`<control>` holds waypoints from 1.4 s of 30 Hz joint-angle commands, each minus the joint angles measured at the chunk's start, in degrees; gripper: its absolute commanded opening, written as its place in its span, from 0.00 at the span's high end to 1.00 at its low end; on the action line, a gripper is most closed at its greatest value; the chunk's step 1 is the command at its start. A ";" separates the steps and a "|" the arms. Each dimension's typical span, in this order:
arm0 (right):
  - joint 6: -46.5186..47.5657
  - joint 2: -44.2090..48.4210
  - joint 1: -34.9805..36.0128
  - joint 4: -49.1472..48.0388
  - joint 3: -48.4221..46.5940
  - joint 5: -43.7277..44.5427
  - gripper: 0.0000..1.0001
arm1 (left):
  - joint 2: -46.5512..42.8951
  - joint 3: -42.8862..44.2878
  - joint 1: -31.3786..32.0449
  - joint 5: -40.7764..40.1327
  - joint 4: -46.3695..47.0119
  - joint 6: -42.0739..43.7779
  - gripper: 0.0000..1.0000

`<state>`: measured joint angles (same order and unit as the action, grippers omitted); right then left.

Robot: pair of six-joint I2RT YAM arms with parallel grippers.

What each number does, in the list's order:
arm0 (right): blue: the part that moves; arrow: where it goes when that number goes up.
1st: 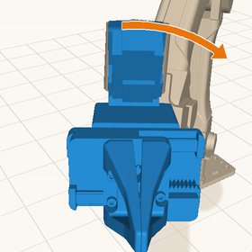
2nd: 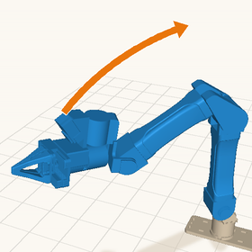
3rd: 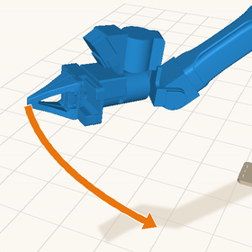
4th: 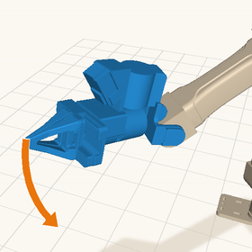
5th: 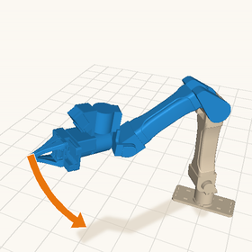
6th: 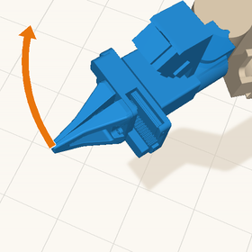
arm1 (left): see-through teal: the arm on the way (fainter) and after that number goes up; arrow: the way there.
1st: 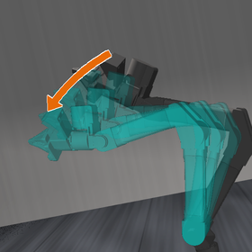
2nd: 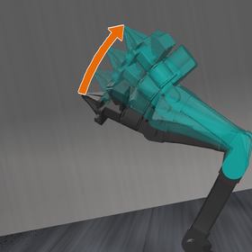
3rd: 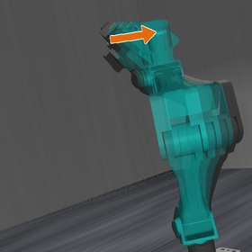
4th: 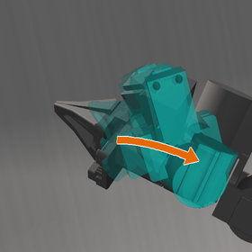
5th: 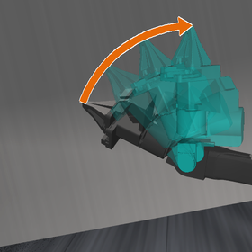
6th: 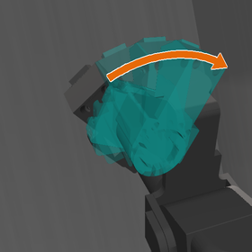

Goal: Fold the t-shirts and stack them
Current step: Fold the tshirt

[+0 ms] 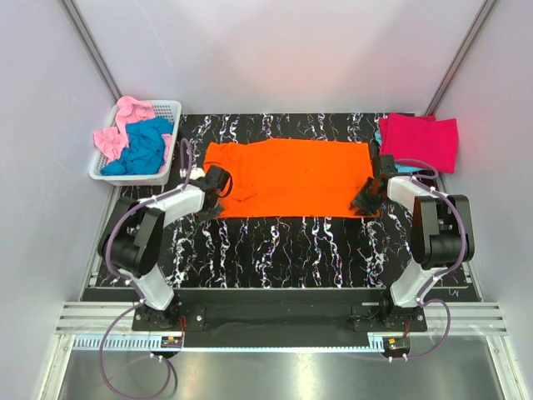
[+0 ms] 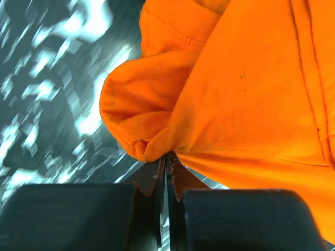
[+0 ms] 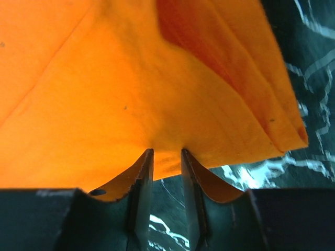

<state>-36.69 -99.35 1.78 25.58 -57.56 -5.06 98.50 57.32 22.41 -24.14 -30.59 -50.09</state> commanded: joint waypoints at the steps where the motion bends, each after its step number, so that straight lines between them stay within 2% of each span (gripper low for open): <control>1: -0.93 2.04 0.07 7.81 4.12 3.57 0.66 | -5.23 -7.63 0.43 2.43 -7.99 -3.95 0.97; 9: -3.74 9.78 0.24 8.08 12.38 0.32 0.71 | -23.78 -19.25 6.06 3.75 -12.03 -9.76 1.00; 13: -4.79 17.06 0.68 8.69 16.77 -0.04 0.75 | -31.59 -23.21 9.40 3.14 -15.72 -14.33 1.00; 17: -4.36 24.28 1.12 10.53 18.45 1.80 0.78 | -39.51 -23.40 11.68 2.52 -17.84 -14.60 1.00; 21: -1.82 28.59 1.38 15.18 14.68 4.53 0.78 | -44.18 -20.15 12.30 1.03 -18.45 -13.11 0.97; 23: 1.33 29.91 1.56 16.34 11.52 4.71 0.76 | -43.57 -17.25 12.39 -0.02 -18.19 -11.88 0.92; 26: 5.81 31.49 1.91 13.64 8.96 2.87 0.66 | -38.92 -11.81 12.39 -1.96 -17.49 -9.25 0.88; 27: 6.88 32.37 2.52 11.88 8.78 -0.88 0.62 | -36.99 -10.23 12.39 -2.66 -17.31 -8.54 0.88; 31: 8.91 30.54 6.21 7.90 5.63 -5.74 0.68 | -29.34 -1.88 12.22 -1.18 -13.29 -4.34 0.87; 33: 9.44 28.44 8.40 7.38 4.48 -7.32 0.70 | -26.01 -0.20 11.60 2.76 -10.21 -2.66 0.86; 36: 8.48 26.50 12.45 4.75 3.86 -8.47 0.68 | -21.53 2.18 8.97 10.04 -4.58 -0.63 0.84; 42: 5.49 23.94 15.09 2.72 3.68 -8.56 0.68 | -10.45 5.87 5.98 15.17 -1.67 1.39 0.73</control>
<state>-30.22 -75.02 16.21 30.98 -52.10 -12.43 84.60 60.47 28.88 -14.09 -35.88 -51.16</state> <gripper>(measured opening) 0.323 0.251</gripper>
